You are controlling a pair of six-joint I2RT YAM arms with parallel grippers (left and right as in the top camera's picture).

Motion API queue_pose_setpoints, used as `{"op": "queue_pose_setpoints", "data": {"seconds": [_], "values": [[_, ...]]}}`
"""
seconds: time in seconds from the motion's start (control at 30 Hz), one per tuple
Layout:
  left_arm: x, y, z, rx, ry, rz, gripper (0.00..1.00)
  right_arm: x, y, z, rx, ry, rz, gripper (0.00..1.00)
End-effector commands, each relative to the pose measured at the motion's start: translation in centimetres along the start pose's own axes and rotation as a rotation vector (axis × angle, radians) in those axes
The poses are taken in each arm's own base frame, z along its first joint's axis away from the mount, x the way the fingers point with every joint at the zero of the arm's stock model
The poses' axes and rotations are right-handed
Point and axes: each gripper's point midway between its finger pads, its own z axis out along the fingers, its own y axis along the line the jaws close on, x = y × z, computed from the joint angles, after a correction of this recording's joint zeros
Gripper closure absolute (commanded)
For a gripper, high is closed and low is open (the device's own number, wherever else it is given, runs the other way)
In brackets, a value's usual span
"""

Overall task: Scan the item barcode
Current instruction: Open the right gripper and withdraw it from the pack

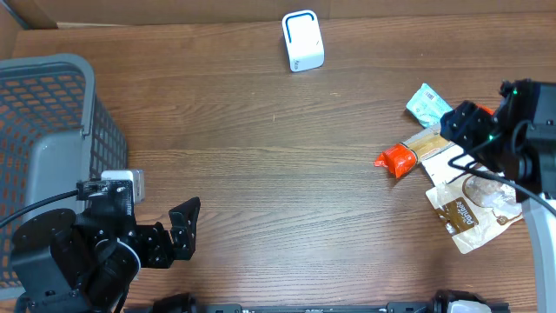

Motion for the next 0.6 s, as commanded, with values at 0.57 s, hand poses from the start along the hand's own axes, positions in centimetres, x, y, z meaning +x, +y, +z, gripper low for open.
{"op": "queue_pose_setpoints", "data": {"seconds": [0.57], "values": [[-0.3,0.0,-0.3,-0.007,-0.014,0.018,0.0,3.7,3.0,-4.1,-0.213,0.074,-0.273,0.24]]}}
